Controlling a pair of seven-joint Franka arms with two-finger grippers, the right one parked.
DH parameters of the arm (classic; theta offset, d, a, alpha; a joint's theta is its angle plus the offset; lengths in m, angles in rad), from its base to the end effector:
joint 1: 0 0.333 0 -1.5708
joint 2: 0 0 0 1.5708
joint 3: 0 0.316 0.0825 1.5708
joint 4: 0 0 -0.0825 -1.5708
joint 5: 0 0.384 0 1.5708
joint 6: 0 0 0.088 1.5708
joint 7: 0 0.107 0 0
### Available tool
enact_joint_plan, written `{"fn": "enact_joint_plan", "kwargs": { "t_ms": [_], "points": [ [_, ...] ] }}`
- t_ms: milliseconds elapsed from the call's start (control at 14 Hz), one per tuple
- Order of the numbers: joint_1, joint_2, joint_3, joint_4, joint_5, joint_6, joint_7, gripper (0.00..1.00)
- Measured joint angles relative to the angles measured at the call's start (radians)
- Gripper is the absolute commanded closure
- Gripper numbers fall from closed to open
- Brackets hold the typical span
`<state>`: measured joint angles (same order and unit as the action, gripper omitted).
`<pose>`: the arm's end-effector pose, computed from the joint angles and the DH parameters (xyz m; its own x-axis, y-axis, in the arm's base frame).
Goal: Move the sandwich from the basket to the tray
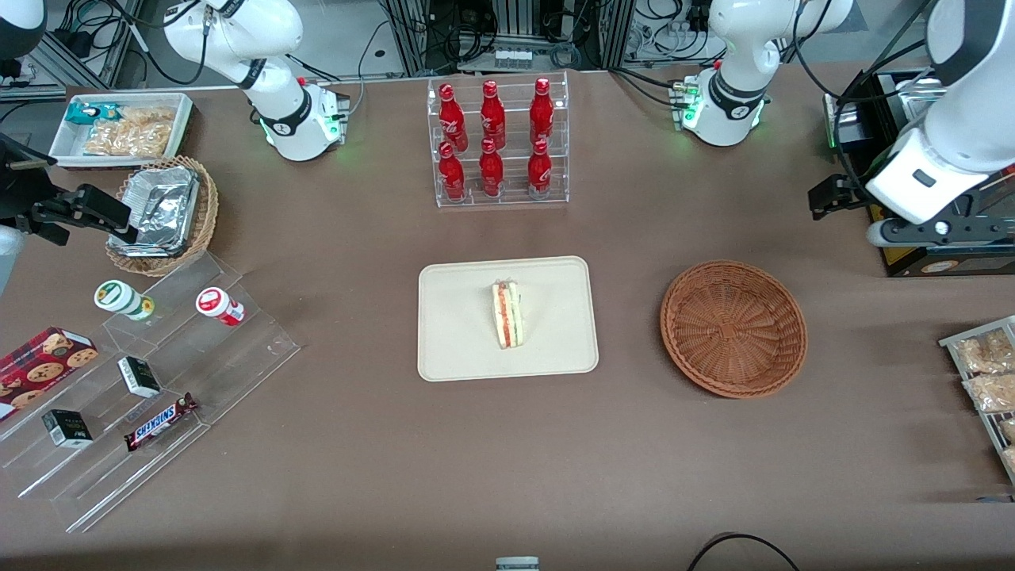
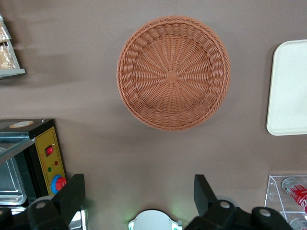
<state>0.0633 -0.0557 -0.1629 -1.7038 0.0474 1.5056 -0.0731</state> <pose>0.5238 -0.0492 0.5871 0.9902 -0.0210 -0.1382 -0.0305 -0.9973 -0.0665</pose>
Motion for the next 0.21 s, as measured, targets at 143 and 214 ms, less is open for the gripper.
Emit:
{"fn": "enact_joint_plan", "kwargs": {
  "t_ms": [143,214],
  "points": [
    [0.001,0.0,0.016,0.002,-0.035,0.012,0.001,0.0],
    [0.001,0.0,0.032,0.002,-0.063,0.013,0.002,0.0]
  ]
}}
